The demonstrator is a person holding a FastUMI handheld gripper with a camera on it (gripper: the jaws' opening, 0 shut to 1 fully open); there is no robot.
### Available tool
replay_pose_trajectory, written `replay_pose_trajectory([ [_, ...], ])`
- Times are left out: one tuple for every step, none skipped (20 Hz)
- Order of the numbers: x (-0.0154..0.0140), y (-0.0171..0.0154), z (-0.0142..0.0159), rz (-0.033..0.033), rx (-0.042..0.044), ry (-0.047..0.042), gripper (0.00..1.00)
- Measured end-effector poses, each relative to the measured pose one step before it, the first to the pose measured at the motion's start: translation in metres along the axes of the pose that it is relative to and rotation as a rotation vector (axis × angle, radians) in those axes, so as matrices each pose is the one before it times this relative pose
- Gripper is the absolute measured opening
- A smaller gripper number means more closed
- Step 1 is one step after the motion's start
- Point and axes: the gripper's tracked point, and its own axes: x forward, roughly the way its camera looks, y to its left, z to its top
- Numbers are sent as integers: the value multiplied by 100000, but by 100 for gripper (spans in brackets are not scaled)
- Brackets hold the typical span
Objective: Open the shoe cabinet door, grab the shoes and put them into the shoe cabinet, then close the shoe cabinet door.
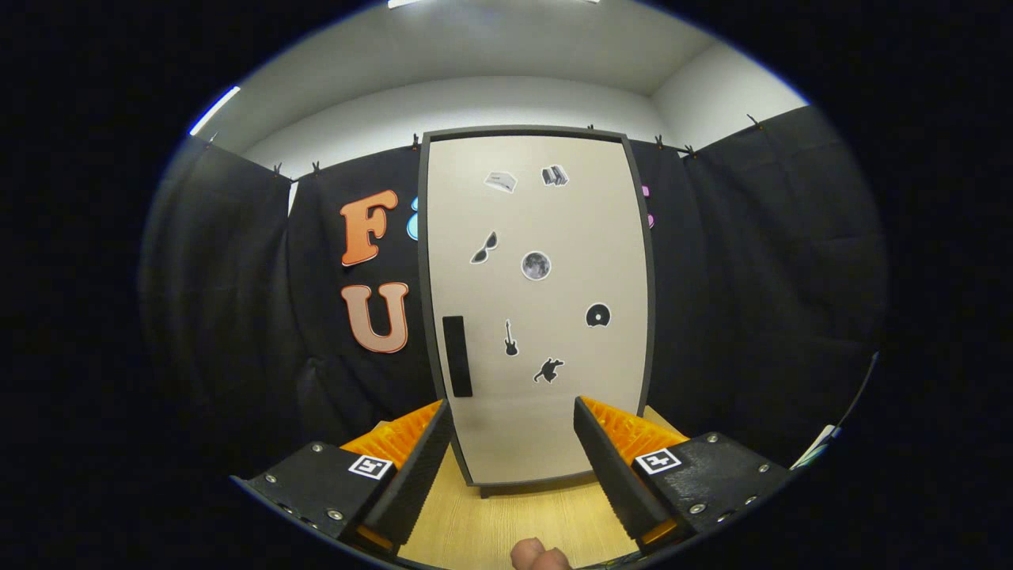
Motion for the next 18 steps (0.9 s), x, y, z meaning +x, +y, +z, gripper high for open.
replay_pose_trajectory([
  [-860,-557,305,1258,-367,-763,96],
  [-1084,-624,280,918,-835,-203,96],
  [-1247,-655,133,741,-910,153,96],
  [-1250,-581,482,932,-842,-1355,96],
  [-1282,-633,532,446,-1001,-1531,96],
  [-1014,-712,163,-9,-1085,-404,96],
  [-991,-697,49,318,-640,-311,96],
  [-911,-446,347,823,-74,-1020,96],
  [-818,-514,405,400,293,-848,96],
  [-717,-445,176,467,301,-483,96],
  [-657,-405,184,545,-47,-245,96],
  [-522,-384,128,225,-366,-544,96],
  [-469,-495,168,83,-452,-451,96],
  [-310,-334,24,248,-192,-36,96],
  [-372,-275,57,315,300,26,96],
  [-295,-273,100,75,560,-148,96],
  [-186,-267,49,53,708,-198,96],
  [-149,-175,27,110,624,-90,96],
])
